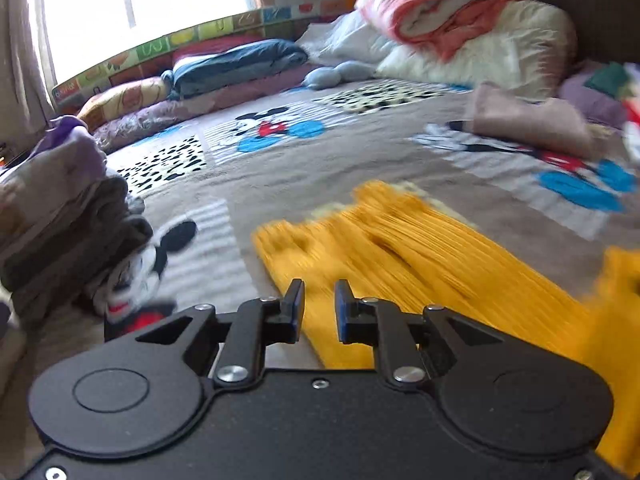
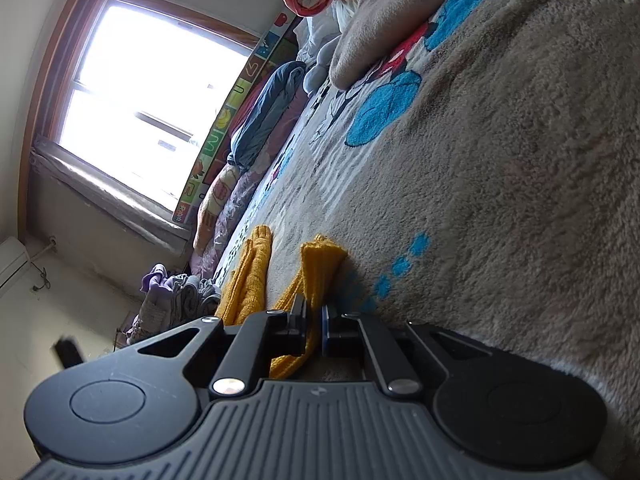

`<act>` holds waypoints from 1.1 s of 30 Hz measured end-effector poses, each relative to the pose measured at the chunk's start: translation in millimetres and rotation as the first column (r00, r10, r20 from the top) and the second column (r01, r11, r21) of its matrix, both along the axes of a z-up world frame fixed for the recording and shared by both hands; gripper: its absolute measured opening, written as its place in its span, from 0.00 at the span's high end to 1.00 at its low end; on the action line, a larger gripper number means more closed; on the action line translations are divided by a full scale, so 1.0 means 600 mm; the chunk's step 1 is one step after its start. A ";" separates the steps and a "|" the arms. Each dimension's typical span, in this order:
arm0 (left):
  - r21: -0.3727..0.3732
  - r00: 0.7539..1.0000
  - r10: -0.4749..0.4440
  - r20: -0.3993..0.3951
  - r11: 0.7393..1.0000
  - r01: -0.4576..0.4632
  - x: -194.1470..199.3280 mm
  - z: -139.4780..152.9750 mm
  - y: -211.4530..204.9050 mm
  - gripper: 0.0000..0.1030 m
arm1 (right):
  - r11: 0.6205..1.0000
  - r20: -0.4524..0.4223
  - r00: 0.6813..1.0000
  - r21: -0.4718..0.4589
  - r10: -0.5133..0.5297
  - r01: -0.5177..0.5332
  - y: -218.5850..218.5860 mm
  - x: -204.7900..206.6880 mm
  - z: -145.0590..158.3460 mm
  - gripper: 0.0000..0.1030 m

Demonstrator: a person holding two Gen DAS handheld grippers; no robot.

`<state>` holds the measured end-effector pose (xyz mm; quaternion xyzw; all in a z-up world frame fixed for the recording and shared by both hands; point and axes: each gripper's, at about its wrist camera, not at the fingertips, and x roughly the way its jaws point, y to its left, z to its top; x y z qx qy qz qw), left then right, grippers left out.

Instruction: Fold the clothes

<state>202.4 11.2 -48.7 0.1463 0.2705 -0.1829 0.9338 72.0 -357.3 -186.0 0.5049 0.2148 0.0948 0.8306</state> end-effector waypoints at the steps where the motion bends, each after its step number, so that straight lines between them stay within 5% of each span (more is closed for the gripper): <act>1: 0.003 1.000 -0.007 0.010 1.000 0.007 -0.036 -0.001 -0.001 0.88 | 1.000 0.002 1.000 0.003 0.000 0.000 -0.001 0.000 -0.001 0.94; 6: -0.080 0.999 0.023 -0.041 0.996 -0.027 -0.150 -0.050 0.003 0.88 | 1.000 0.011 1.000 0.005 0.005 -0.006 -0.004 -0.001 -0.002 0.94; 7: -0.058 0.997 0.007 -0.080 0.998 -0.011 -0.154 -0.074 -0.006 0.88 | 1.000 0.013 1.000 0.005 0.007 -0.007 -0.004 -0.001 -0.002 0.94; 9: 0.015 0.999 -0.038 -0.027 0.999 0.038 -0.167 -0.086 -0.019 0.88 | 1.000 0.025 1.000 0.004 0.012 -0.012 -0.003 0.001 0.000 0.93; 10: -0.018 0.999 -0.026 -0.031 1.000 0.026 -0.169 -0.070 -0.012 0.87 | 1.000 0.029 0.999 0.003 0.013 -0.013 -0.004 0.002 0.001 0.93; 11: -0.052 0.999 -0.014 -0.036 0.999 0.012 -0.171 -0.053 -0.005 0.84 | 1.000 0.034 0.999 0.006 0.012 -0.013 -0.005 0.002 0.002 0.92; 14: -0.113 0.999 -0.047 0.015 0.992 0.048 -0.202 -0.024 0.018 0.47 | 1.000 0.044 0.999 0.032 0.000 -0.002 -0.010 -0.003 0.005 0.92; 17: -0.117 0.995 -0.098 0.024 0.988 0.100 -0.238 -0.020 0.030 0.46 | 0.998 0.057 0.998 0.066 -0.016 0.012 -0.015 -0.008 0.008 0.91; 25: 0.059 0.969 -0.244 0.033 0.968 0.242 -0.308 -0.056 0.002 0.46 | 0.995 0.104 0.994 0.099 -0.035 0.025 -0.017 -0.017 0.049 0.91; 33: 0.055 0.983 -0.182 0.027 0.982 0.181 -0.301 -0.051 0.018 0.47 | 0.999 0.172 0.985 0.043 0.001 -0.009 0.009 0.009 0.124 0.92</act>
